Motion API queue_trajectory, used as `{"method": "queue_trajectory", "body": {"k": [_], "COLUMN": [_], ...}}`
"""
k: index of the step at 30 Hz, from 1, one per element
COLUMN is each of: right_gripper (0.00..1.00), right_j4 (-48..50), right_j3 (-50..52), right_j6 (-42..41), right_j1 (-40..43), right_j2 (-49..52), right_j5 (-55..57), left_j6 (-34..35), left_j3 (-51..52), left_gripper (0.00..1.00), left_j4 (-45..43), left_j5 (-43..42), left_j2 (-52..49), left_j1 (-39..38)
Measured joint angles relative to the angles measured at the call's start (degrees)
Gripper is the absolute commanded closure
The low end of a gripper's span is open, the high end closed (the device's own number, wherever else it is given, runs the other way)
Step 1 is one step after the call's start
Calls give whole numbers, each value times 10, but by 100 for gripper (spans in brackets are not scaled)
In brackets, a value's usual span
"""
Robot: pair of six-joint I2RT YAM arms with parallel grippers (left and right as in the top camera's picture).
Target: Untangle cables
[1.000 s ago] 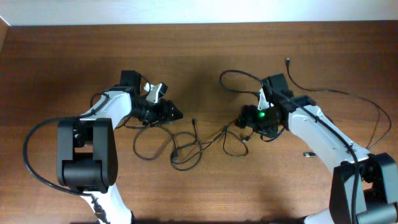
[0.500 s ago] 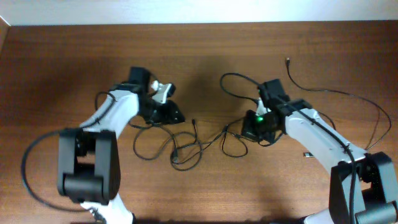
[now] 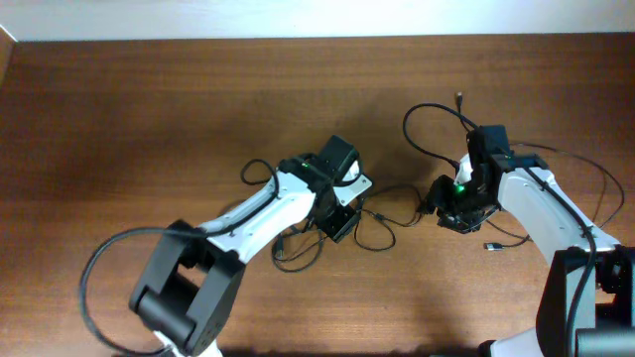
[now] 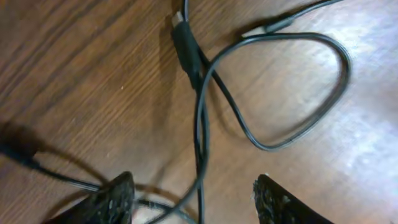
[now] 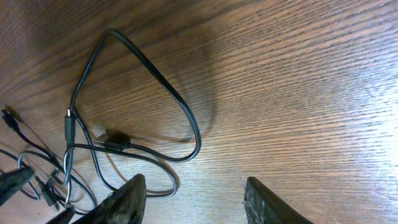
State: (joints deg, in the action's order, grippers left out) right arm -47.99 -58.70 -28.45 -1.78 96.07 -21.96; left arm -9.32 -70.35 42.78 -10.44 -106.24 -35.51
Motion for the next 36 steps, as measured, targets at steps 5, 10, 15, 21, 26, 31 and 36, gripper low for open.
{"method": "queue_trajectory", "body": {"k": [5, 10, 15, 21, 26, 31, 36], "right_gripper": [48, 43, 37, 40, 32, 26, 25], "right_j4": [0, -4, 9, 82, 82, 83, 126], "right_j3": [0, 0, 0, 1, 1, 1, 2], "right_j6": [1, 1, 4, -50, -200, -362, -499], "right_j1": [0, 0, -23, -79, -104, -104, -132], "right_j2": [0, 0, 0, 0, 0, 0, 0], "right_j5": [0, -9, -66, -169, -179, -174, -116], "left_j6": [-2, -2, -38, -184, -220, -226, -226], "left_j3": [0, 0, -64, -146, -146, -146, -146], "left_gripper": [89, 100, 100, 100, 100, 100, 100], "left_j4": [-24, -26, 104, 230, 208, 208, 209], "left_j5": [5, 6, -43, -175, -184, -186, -187], "left_j2": [-31, -31, -34, -36, -36, -36, -36], "left_j1": [0, 3, 19, 69, 87, 89, 89]}}
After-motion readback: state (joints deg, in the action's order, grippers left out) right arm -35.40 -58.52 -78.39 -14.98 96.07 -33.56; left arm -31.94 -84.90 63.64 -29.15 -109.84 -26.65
